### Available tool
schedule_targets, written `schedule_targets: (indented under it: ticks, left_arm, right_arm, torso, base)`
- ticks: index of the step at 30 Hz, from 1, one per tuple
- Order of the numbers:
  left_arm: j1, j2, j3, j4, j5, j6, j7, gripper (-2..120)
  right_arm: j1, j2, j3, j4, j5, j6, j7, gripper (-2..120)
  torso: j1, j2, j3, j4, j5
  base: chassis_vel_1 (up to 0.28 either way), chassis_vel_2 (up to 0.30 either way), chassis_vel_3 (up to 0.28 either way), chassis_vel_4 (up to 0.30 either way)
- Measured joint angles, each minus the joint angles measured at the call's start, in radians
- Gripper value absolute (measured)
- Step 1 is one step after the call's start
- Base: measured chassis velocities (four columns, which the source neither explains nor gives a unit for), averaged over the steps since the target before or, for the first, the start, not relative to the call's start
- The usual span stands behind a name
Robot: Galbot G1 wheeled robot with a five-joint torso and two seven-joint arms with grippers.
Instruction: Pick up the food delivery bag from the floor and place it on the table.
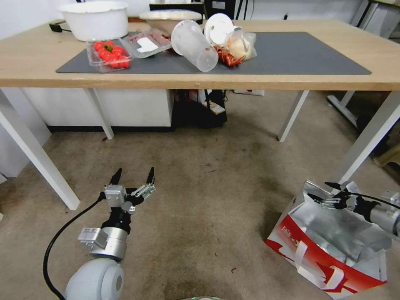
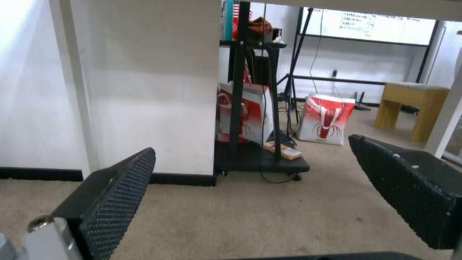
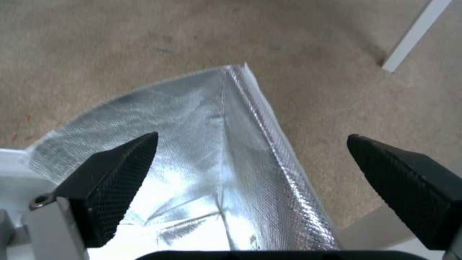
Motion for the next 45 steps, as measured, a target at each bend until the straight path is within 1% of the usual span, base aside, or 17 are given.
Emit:
schedule_targets:
  ticks: [6, 14, 15, 16, 19, 22, 23, 24, 26, 27, 28, 31, 32, 35, 36, 37, 45]
  left_arm:
    - [0.002, -0.001, 0.0, 0.002, 0.003, -0.001, 0.0, 100]
    - [0.001, 0.0, 0.0, 0.005, 0.005, -0.002, 0.001, 100]
    - [0.001, 0.0, 0.0, 0.005, 0.005, -0.002, 0.001, 100]
    - [0.001, 0.0, 0.0, 0.005, 0.005, -0.002, 0.001, 100]
    - [0.002, 0.0, 0.001, 0.005, 0.006, -0.002, 0.001, 100]
    - [0.002, 0.0, 0.001, 0.005, 0.007, -0.003, 0.001, 100]
    - [0.001, -0.001, 0.001, 0.005, 0.007, -0.003, 0.001, 100]
    - [0.001, -0.001, 0.001, 0.005, 0.007, -0.003, 0.001, 100]
    - [0.001, -0.001, 0.003, 0.005, 0.007, -0.003, 0.002, 100]
    - [0.0, -0.002, 0.004, 0.005, 0.007, -0.003, 0.002, 100]
    - [0.0, -0.002, 0.004, 0.005, 0.007, -0.003, 0.002, 100]
    - [0.001, -0.001, 0.005, 0.004, 0.008, -0.003, 0.002, 100]
    - [0.001, -0.001, 0.005, 0.004, 0.008, -0.003, 0.002, 100]
    - [0.002, 0.002, 0.005, 0.002, 0.008, -0.002, 0.002, 100]
    - [0.002, 0.002, 0.005, 0.002, 0.008, -0.002, 0.002, 100]
    - [0.002, 0.003, 0.005, 0.002, 0.008, -0.002, 0.002, 100]
    - [0.002, 0.006, 0.004, 0.001, 0.008, -0.002, 0.002, 100]
  right_arm:
    - [0.04, 0.0, -0.041, -0.031, -0.024, -0.022, -0.018, 96]
    - [0.063, 0.006, -0.059, -0.072, -0.062, -0.033, -0.038, 78]
    - [0.065, 0.008, -0.06, -0.074, -0.063, -0.034, -0.038, 72]
    - [0.065, 0.008, -0.06, -0.074, -0.063, -0.034, -0.038, 72]
    - [0.064, 0.01, -0.06, -0.073, -0.064, -0.035, -0.039, 60]
    - [0.06, 0.009, -0.055, -0.071, -0.064, -0.035, -0.041, 54]
    - [0.056, 0.006, -0.049, -0.067, -0.064, -0.035, -0.045, 45]
    - [0.056, 0.006, -0.049, -0.067, -0.064, -0.035, -0.045, 45]
    - [0.052, 0.001, -0.045, -0.066, -0.065, -0.035, -0.051, 39]
    - [0.048, -0.001, -0.041, -0.065, -0.065, -0.036, -0.053, 32]
    - [0.048, -0.001, -0.041, -0.065, -0.065, -0.036, -0.053, 32]
    - [0.036, -0.008, -0.026, -0.059, -0.064, -0.039, -0.06, 18]
    - [0.036, -0.008, -0.026, -0.059, -0.064, -0.039, -0.06, 18]
    - [0.022, -0.013, -0.01, -0.055, -0.06, -0.042, -0.07, 4]
    - [0.022, -0.013, -0.01, -0.055, -0.06, -0.042, -0.07, 4]
    - [0.015, -0.014, -0.004, -0.052, -0.057, -0.043, -0.073, 0]
    - [-0.011, -0.015, 0.019, -0.038, -0.037, -0.044, -0.075, 0]
  torso:
    - [0.0, 0.0, 0.0, 0.0001, 0.0]
    - [0.0, 0.0, 0.0, 0.0, 0.0]
    - [0.0, 0.0, 0.0, 0.0001, 0.0]
    - [0.0, 0.0, 0.0, 0.0001, 0.0]
    - [0.0, 0.0, 0.0, 0.0, 0.0]
    - [0.0, 0.0, 0.0, 0.0, 0.0]
    - [0.0, 0.0, 0.0, 0.0, -0.0001]
    - [0.0, 0.0, 0.0, 0.0, -0.0001]
    - [0.0, 0.0, 0.0, 0.0, -0.0002]
    - [0.0, 0.0, 0.0, 0.0, -0.0001]
    - [0.0, 0.0, 0.0, 0.0, -0.0001]
    - [0.0, 0.0, 0.0, 0.0001, -0.0001]
    - [0.0, 0.0, 0.0, 0.0001, -0.0001]
    - [0.0, 0.0, 0.0, 0.0, -0.0001]
    - [0.0, 0.0, 0.0, 0.0, -0.0001]
    - [0.0, 0.0, 0.0, 0.0, -0.0001]
    - [0.0, 0.0, 0.0, 0.0001, 0.0]
  base:
    - [0.0, 0.0, 0.0, 0.0]
    - [0.0, 0.0, 0.0, 0.0]
    - [0.0, 0.0, 0.0, 0.0]
    - [0.0, 0.0, 0.0, 0.0]
    - [0.0, 0.0, 0.0, 0.0]
    - [0.0, 0.0, 0.0, 0.0]
    - [0.0, 0.0, 0.0, 0.0]
    - [0.0, 0.0, 0.0, 0.0]
    - [0.0, 0.0, 0.0, 0.0]
    - [0.0, 0.0, 0.0, 0.0]
    - [0.0, 0.0, 0.0, 0.0]
    - [0.0, 0.0, 0.0, 0.0]
    - [0.0, 0.0, 0.0, 0.0]
    - [0.0, 0.0, 0.0, 0.0]
    - [0.0, 0.0, 0.0, 0.0]
    - [0.0, 0.0, 0.0, 0.0]
    - [0.0, 0.0, 0.0, 0.0]
